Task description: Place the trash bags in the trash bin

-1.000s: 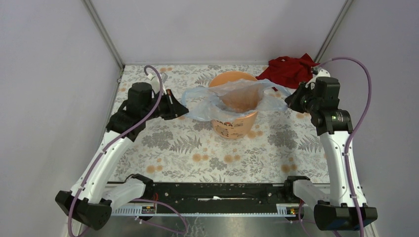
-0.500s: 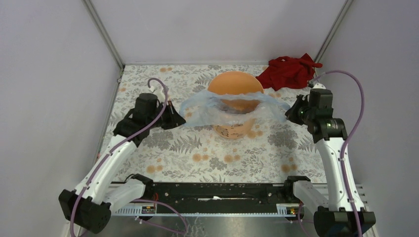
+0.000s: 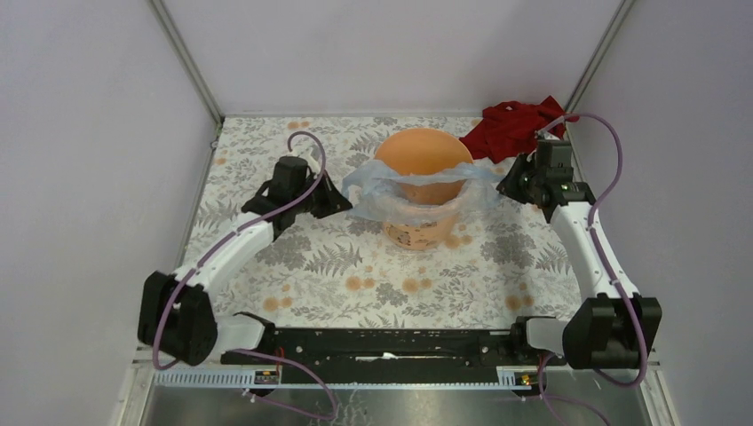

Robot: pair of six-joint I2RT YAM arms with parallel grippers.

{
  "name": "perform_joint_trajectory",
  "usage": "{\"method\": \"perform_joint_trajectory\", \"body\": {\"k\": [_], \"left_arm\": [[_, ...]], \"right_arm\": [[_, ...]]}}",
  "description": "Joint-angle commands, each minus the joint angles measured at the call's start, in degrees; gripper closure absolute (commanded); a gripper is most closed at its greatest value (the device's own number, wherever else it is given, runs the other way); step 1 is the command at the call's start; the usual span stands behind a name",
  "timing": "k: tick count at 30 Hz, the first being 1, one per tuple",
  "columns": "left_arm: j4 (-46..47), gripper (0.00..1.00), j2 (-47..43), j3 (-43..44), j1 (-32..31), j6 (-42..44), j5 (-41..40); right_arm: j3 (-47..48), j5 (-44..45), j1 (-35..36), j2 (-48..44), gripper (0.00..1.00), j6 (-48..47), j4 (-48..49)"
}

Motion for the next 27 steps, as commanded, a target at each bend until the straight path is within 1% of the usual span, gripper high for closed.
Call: {"method": "perform_joint_trajectory", "body": {"k": [1,3,4,6,7,9,13,15,17,20,21,23,24,27], "left_arm": [[10.3,0.95,5.5,3.4,0.2,-2.8,3.0],[9.9,0.91,6.1,3.5,0.2,-2.3,3.1],[9.4,0.87,5.4,3.2,0.2,-1.9,2.9],[8.2,0.77,3.4,2.3,0.2,-0.7,2.1],[7.0,0.71,2.3,2.1,0.2,0.1,1.8],[4.0,0.61,0.0,2.0,0.2,2.3,0.9],[-4.8,0.44,-5.7,2.9,0.2,8.1,-2.5],[-9.7,0.35,-9.2,4.2,0.2,11.2,-4.6],[-13.4,0.27,-12.2,6.3,0.3,13.5,-6.6],[-13.6,0.12,-15.1,9.0,0.4,15.8,-5.6],[-13.0,0.09,-15.1,9.9,0.4,16.1,-5.1],[-11.5,0.05,-13.7,11.4,0.4,15.9,-3.8],[-10.5,0.04,-12.5,12.0,0.4,15.6,-2.8],[-8.4,0.03,-8.2,13.7,0.4,14.9,-0.7]], "right_arm": [[4.5,-2.7,0.1,3.4,0.70,-0.2,3.8],[6.0,-2.3,0.1,2.8,0.65,-1.7,-0.6],[5.9,-1.6,0.1,1.2,0.62,-2.3,-2.5],[5.1,-0.1,0.1,-4.4,0.57,-2.7,-5.7],[4.9,0.4,0.1,-6.8,0.54,-3.1,-7.4],[5.3,1.7,0.1,-10.9,0.48,-4.0,-10.9],[9.0,2.4,0.1,-14.1,0.38,-7.4,-18.0],[11.0,0.4,0.1,-14.5,0.30,-9.9,-19.6],[12.7,-4.9,0.1,-14.4,0.25,-12.2,-18.3],[13.0,-12.8,1.8,-13.2,0.21,-14.0,-12.8],[12.7,-15.1,2.2,-12.4,0.21,-14.7,-10.8],[12.1,-16.5,3.5,-10.1,0.22,-16.5,-7.1],[12.3,-16.5,4.4,-8.8,0.22,-18.8,-6.3],[17.3,-9.3,8.3,-3.0,0.24,-23.6,-8.9]]}}
